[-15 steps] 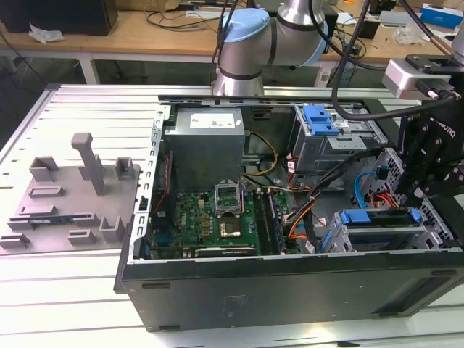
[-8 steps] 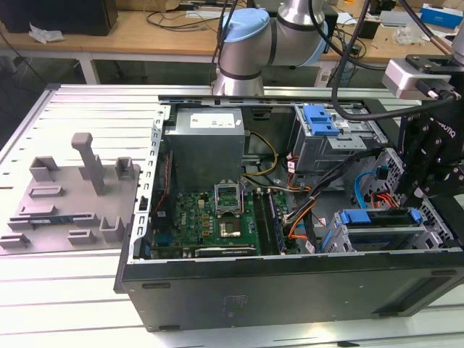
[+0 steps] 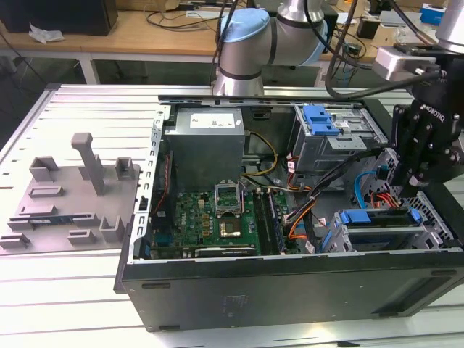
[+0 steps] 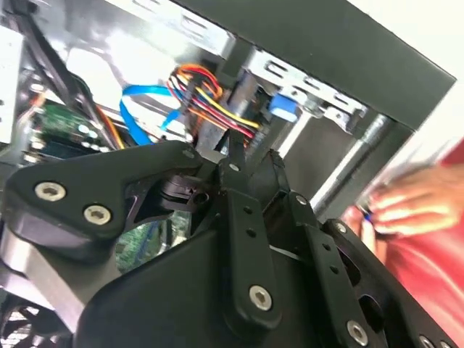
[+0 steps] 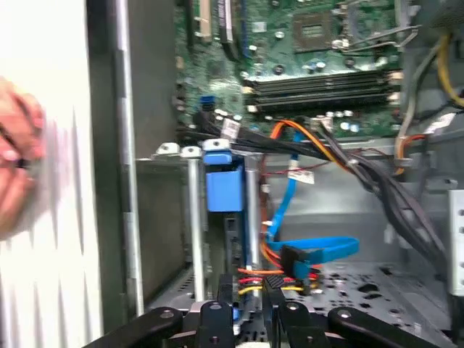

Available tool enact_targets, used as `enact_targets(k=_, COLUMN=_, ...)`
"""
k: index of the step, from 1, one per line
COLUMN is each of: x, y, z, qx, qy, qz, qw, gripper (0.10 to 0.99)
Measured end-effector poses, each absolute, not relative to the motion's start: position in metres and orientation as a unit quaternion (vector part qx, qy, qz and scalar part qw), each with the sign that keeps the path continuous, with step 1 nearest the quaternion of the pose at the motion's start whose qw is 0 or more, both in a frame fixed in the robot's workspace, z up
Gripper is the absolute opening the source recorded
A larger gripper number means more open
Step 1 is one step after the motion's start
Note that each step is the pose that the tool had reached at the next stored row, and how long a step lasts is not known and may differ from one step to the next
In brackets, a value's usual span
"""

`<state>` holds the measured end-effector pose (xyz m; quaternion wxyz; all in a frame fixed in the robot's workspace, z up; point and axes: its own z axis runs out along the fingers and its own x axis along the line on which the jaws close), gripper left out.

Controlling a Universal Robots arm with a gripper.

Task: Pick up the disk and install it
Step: 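Insert the second disk wire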

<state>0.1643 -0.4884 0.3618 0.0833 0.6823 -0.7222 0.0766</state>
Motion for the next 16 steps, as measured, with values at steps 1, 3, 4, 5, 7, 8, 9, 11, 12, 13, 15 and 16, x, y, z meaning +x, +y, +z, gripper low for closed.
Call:
enact_targets(k=1, x=0.164, y=-0.487, z=0.362, qx=0.681, qy=-0.72, qz=0.089, qw=0.098, gripper=0.302)
enact_targets(k=3, x=0.165, y=-0.479, z=0.362, qx=0.679, qy=-0.719, qz=0.1, qw=0.11, gripper=0.302)
enact_targets(k=4, x=0.165, y=-0.47, z=0.363, qx=0.679, qy=-0.718, qz=0.104, qw=0.113, gripper=0.302)
enact_targets(k=5, x=0.166, y=-0.462, z=0.363, qx=0.678, qy=-0.718, qz=0.106, qw=0.115, gripper=0.302)
enact_targets(k=7, x=0.166, y=-0.449, z=0.364, qx=0.677, qy=-0.717, qz=0.114, qw=0.123, gripper=0.302)
enact_targets(k=8, x=0.166, y=-0.442, z=0.365, qx=0.675, qy=-0.715, qz=0.122, qw=0.131, gripper=0.302)
enact_targets(k=9, x=0.166, y=-0.44, z=0.365, qx=0.674, qy=-0.714, qz=0.127, qw=0.136, gripper=0.302)
enact_targets(k=11, x=0.166, y=-0.438, z=0.365, qx=0.673, qy=-0.713, qz=0.133, qw=0.143, gripper=0.302)
enact_targets(k=12, x=0.166, y=-0.437, z=0.366, qx=0.673, qy=-0.713, qz=0.134, qw=0.143, gripper=0.302)
enact_targets(k=13, x=0.165, y=-0.435, z=0.367, qx=0.673, qy=-0.713, qz=0.134, qw=0.144, gripper=0.302)
enact_targets(k=15, x=0.165, y=-0.431, z=0.368, qx=0.673, qy=-0.713, qz=0.134, qw=0.144, gripper=0.302)
enact_targets(k=16, x=0.165, y=-0.429, z=0.368, qx=0.673, qy=-0.713, qz=0.134, qw=0.144, gripper=0.302)
